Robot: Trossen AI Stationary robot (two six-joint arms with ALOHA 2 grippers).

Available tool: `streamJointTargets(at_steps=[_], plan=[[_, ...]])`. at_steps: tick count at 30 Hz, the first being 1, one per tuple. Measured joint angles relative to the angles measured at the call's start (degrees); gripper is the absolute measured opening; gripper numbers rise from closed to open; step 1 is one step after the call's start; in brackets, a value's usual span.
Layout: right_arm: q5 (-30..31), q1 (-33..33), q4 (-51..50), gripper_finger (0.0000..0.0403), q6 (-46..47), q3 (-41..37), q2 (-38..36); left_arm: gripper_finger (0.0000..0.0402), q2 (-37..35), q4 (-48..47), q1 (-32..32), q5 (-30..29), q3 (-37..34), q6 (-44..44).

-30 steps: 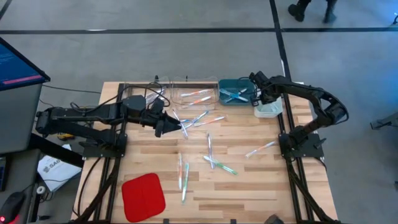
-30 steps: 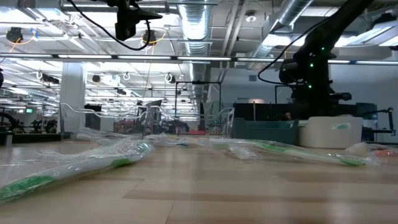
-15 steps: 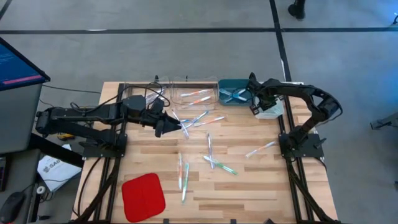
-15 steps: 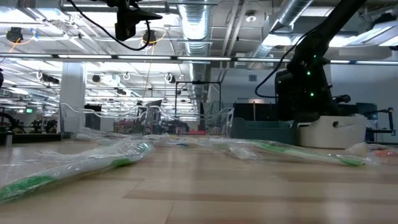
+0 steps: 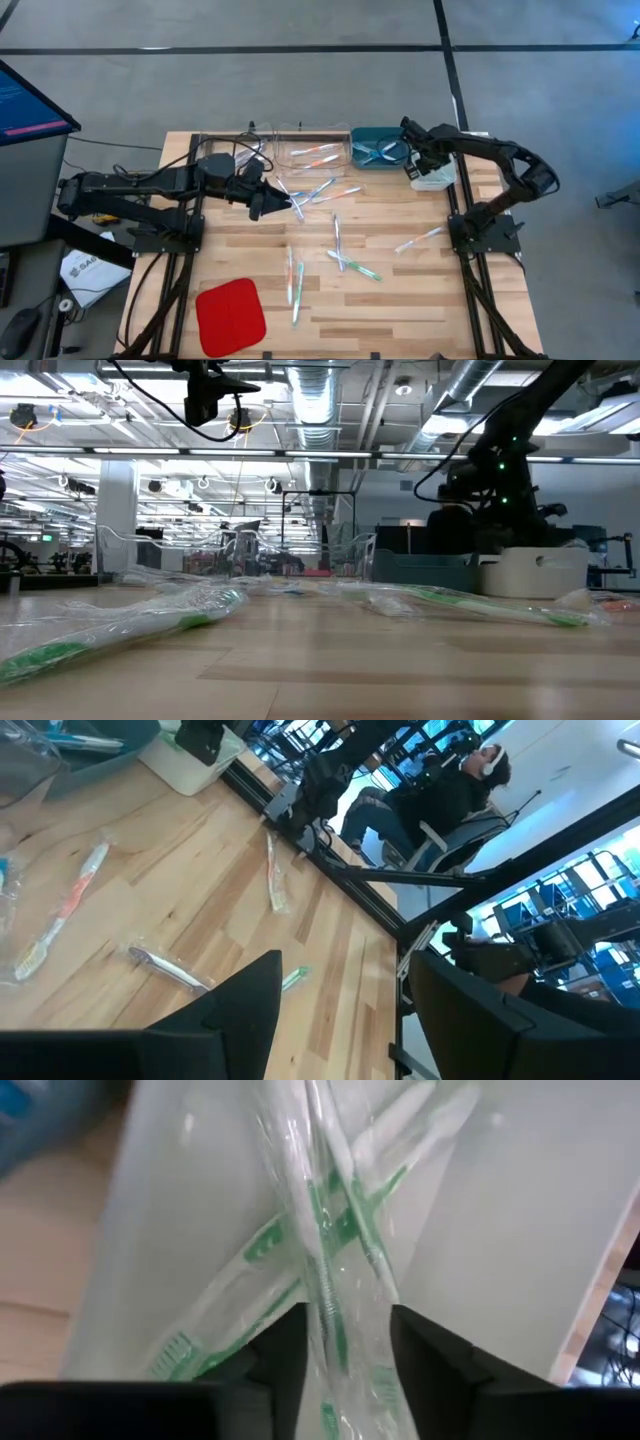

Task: Pick & Place Toothbrushes
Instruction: Put the orange toothbrush into the right transparent bin

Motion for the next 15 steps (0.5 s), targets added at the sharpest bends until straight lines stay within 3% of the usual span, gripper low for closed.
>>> streamJointTargets(at_steps=[7, 15], plan=[[0.02, 0.03, 0.77, 0.0204, -1.80, 1.28, -5.55, 0.0214, 0.00, 0.00, 0.00, -0.02, 0.00, 0.00], [-0.82, 0.71, 2.82, 0.0208, -1.82, 8.28, -13.92, 0.0214, 0.00, 0.48, 0.00, -1.61, 0.00, 1.07]])
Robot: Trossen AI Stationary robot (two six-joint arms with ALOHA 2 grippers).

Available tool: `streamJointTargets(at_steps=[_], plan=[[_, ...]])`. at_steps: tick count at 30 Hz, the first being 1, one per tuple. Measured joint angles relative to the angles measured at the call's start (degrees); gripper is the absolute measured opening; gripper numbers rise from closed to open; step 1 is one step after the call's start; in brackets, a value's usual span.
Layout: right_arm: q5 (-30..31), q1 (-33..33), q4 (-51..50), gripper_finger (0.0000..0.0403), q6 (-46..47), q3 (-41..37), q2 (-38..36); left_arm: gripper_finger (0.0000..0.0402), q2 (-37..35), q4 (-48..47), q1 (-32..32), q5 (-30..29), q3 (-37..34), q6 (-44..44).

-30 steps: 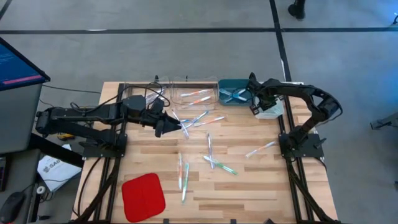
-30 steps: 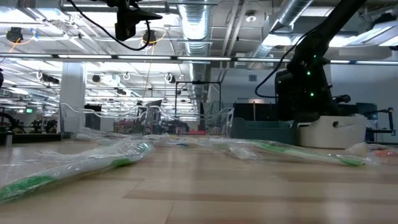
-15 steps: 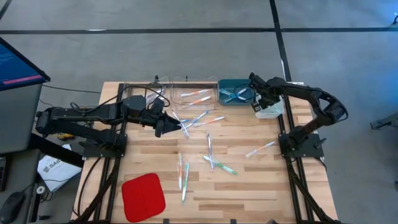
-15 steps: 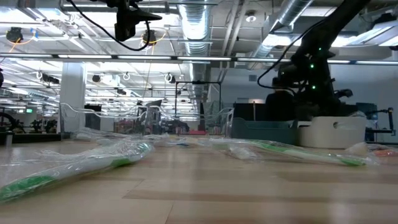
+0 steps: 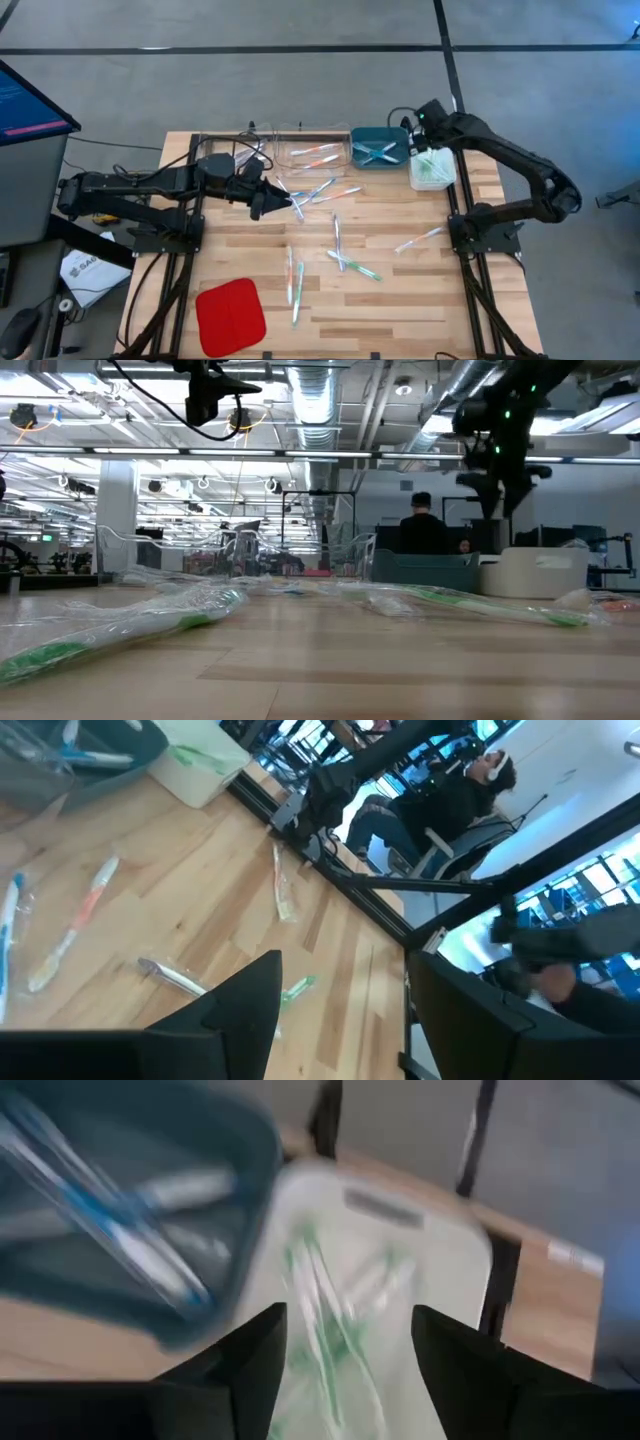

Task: Pick & Place Toothbrushes
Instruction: Put the orange toothbrush into the right transparent bin

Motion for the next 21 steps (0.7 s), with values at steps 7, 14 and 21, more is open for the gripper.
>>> streamJointTargets(at_steps=[7, 14, 21], plan=[[-8.19, 3.45, 7.40, 0.0198, 0.04, 5.11, -5.43, 0.0214, 0.00, 1.17, 0.46, -0.39, 0.00, 2.90], [-18.11, 9.08, 18.99, 0.0189, 6.02, 5.97, -8.09, 0.0214, 0.00, 2.08, 0.46, -1.29, 0.00, 5.48], [-22.22, 18.05, 24.10, 0.0176, 12.19, 5.95, -8.08, 0.0214, 0.00, 2.10, 0.19, -1.27, 0.00, 5.42]])
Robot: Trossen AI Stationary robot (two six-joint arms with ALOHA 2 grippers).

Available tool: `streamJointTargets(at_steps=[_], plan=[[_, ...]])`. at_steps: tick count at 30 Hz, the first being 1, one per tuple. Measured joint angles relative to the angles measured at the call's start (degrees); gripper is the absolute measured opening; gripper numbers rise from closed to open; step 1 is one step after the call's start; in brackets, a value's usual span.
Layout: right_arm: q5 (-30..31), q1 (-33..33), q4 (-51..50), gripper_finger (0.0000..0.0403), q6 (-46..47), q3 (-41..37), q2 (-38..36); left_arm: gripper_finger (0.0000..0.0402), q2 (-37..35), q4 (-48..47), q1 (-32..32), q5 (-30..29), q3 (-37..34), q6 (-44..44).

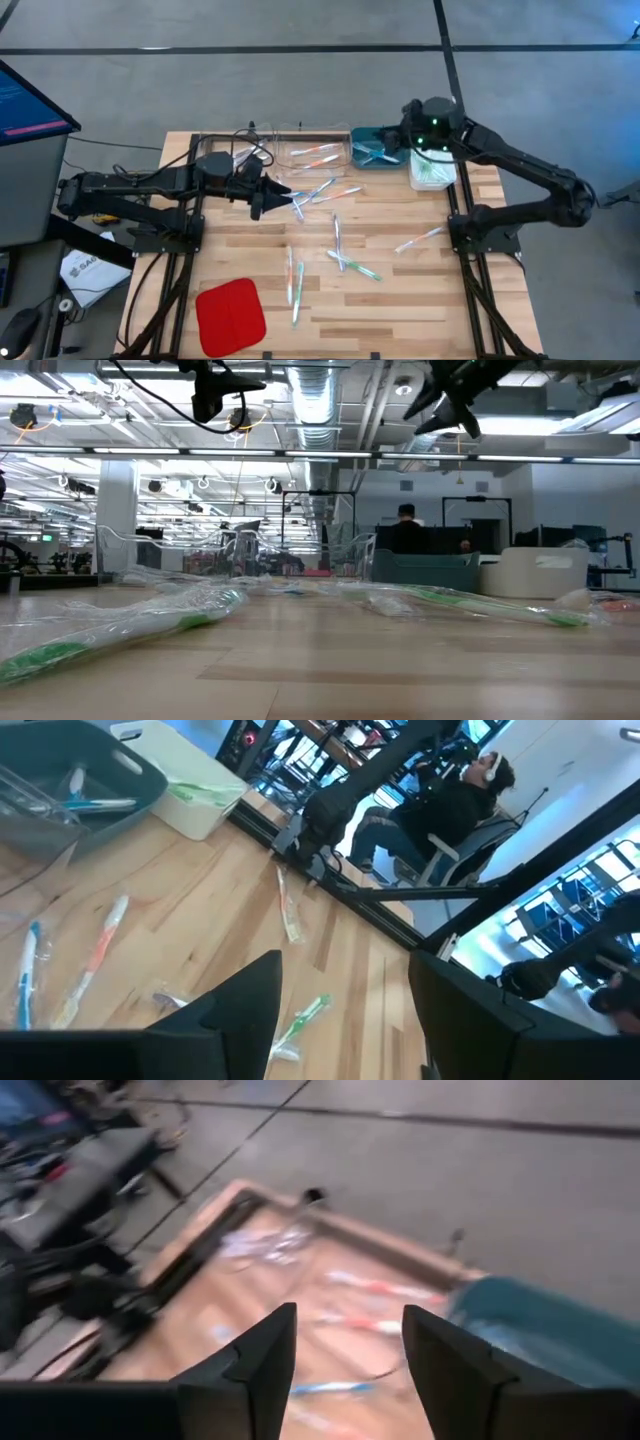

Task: Pick & Place Toothbrushes
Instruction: Put the orange toothbrush into the right transparent bin

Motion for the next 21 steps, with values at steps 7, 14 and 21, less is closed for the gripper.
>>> streamJointTargets(at_steps=[7, 14, 21], plan=[[0.02, 10.49, 2.19, 0.0163, 7.14, 0.00, 0.02, 0.0214, 0.94, 0.77, -0.03, -0.79, 0.00, -0.13], [0.07, 19.82, 15.82, 0.0155, 10.29, -0.02, 0.04, 0.0214, 2.32, 6.16, -0.77, -0.89, 0.04, -6.10], [0.11, 27.82, 28.21, 0.0148, 10.39, -0.03, -0.42, 0.0214, 4.72, 14.05, -2.58, -1.38, 0.02, -10.88]])
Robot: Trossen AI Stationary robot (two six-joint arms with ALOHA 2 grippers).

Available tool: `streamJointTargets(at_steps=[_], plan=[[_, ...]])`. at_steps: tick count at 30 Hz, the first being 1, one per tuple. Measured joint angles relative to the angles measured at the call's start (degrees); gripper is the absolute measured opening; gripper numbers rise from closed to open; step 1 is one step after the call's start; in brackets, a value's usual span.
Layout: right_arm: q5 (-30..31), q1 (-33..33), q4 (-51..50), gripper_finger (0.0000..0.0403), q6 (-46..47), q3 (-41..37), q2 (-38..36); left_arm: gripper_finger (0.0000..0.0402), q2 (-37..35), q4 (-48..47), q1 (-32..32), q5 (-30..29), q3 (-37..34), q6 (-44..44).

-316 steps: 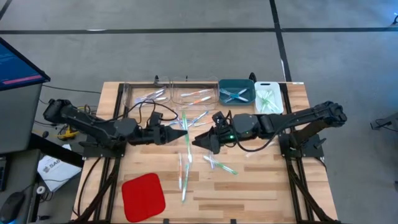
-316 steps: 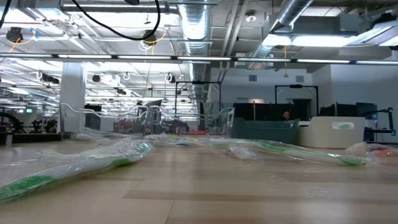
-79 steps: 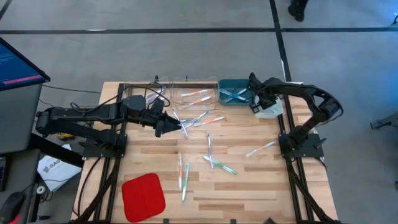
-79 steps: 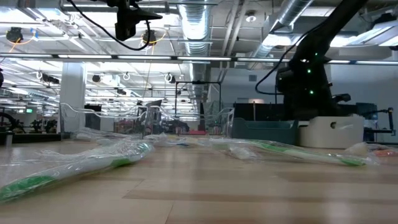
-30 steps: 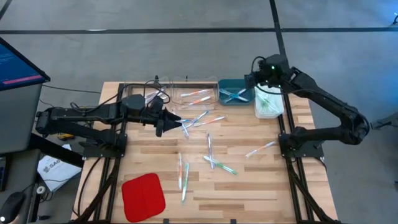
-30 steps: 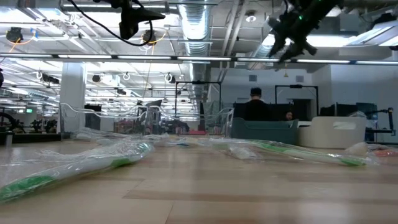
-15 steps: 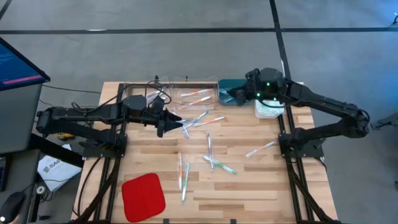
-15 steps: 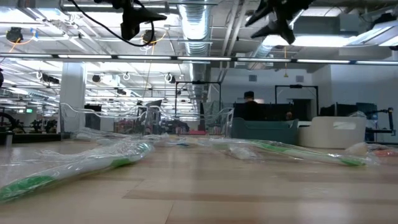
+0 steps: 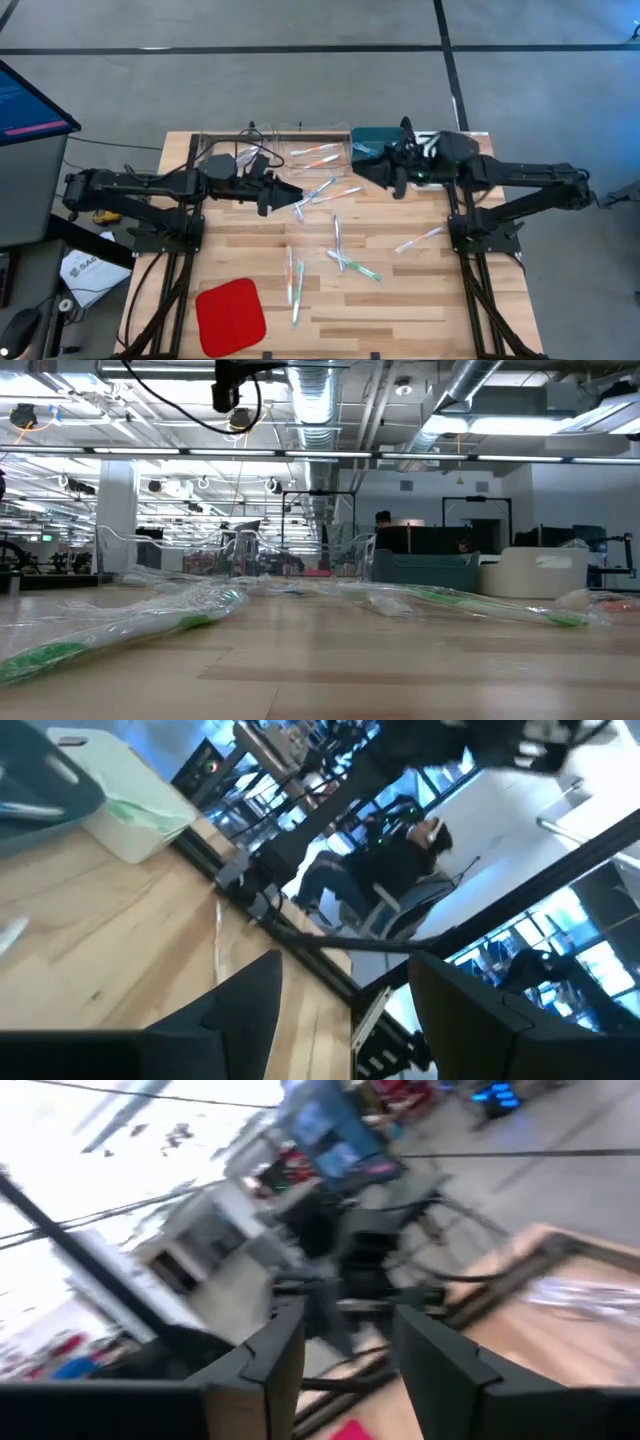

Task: Pick & Place Toothbrushes
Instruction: Put the orange toothbrush into the right transparent bin

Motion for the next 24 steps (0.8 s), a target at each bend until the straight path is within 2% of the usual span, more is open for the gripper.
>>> streamJointTargets(at_steps=[4, 7, 12, 15, 19, 24], plan=[[-0.02, 5.47, 2.34, 0.0146, -0.55, 0.03, -0.68, 0.0214, 2.82, 3.37, -2.74, -5.75, 0.00, -3.39], [0.04, 10.48, 1.55, 0.0146, -2.92, 0.00, -0.70, 0.0214, 5.84, 6.71, -4.50, -6.40, 0.00, -6.96], [-0.12, 17.47, -7.07, 0.0146, -2.90, 0.00, -0.81, 0.0214, 11.28, 13.23, -9.55, -7.25, 0.00, -11.11], [0.13, 21.02, -18.87, 0.0140, -1.08, -0.01, -1.80, 0.0214, 14.21, 16.34, -12.52, -7.88, 0.00, -13.16], [0.19, 25.14, -42.93, 0.0126, 1.31, 0.00, -4.33, 0.0214, 17.35, 17.96, -15.66, -8.52, 0.00, -15.56], [8.27, 29.37, -71.53, 0.0115, 1.50, -0.03, -7.27, 0.0214, 19.65, 18.03, -17.96, -11.49, 0.00, -19.30]])
